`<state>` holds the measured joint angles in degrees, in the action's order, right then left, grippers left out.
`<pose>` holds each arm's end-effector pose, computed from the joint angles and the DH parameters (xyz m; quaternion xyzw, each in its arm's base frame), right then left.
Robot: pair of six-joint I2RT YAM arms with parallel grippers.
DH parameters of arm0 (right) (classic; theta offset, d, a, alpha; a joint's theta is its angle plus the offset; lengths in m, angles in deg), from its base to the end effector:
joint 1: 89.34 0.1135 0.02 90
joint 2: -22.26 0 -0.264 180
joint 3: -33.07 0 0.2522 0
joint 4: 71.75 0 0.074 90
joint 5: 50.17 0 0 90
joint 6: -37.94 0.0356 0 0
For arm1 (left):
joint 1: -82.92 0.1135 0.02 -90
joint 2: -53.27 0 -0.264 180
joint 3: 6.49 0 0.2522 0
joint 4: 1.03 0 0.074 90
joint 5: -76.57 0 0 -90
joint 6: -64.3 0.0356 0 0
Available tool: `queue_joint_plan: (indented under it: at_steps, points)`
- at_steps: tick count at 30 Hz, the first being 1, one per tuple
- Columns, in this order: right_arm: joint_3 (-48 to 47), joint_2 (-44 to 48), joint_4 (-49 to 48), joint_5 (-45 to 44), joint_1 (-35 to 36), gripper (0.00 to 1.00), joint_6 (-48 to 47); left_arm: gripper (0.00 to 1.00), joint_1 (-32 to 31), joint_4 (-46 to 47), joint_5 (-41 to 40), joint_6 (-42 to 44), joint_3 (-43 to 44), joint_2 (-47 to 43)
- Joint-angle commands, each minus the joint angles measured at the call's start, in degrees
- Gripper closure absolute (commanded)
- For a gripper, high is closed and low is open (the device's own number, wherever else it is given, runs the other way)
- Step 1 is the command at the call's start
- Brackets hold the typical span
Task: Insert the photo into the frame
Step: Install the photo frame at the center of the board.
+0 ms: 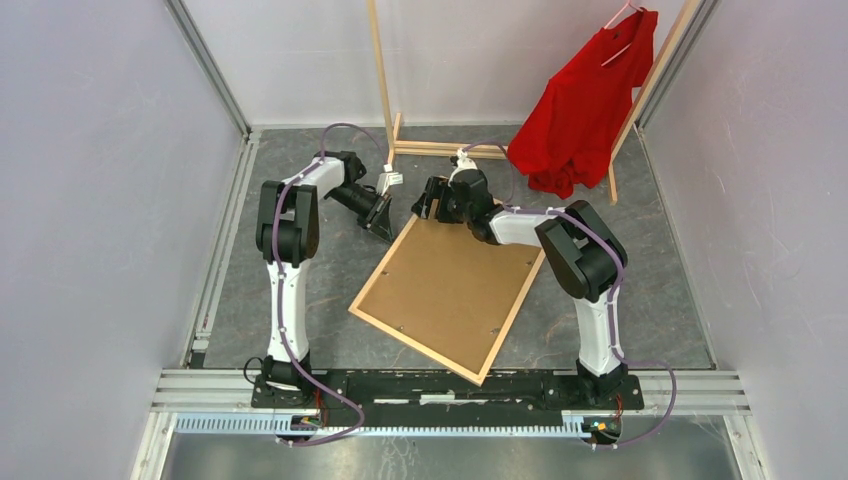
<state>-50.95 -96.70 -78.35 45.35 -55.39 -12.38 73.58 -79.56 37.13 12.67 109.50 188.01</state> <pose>0.3721 0.2546 0.1481 0.0182 0.8579 0.3398 0.3850 0.4222 -0.0973 0.1241 0.3402 0.8363 -0.4270 0.0512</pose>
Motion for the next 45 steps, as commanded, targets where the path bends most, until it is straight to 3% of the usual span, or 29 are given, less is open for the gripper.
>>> queue_joint_plan:
  at_steps: [1, 45]
  points:
    - [-0.1, -1.6, -0.1, 2.3, 1.4, 0.19, 1.8, 0.8, 0.1, -0.3, 2.0, -0.3, -0.9, 0.0]
    - [-4.3, -4.2, 1.4, -1.5, 2.0, 0.17, 1.3, 0.83, -0.7, 1.8, -0.7, 0.4, -6.1, -3.2]
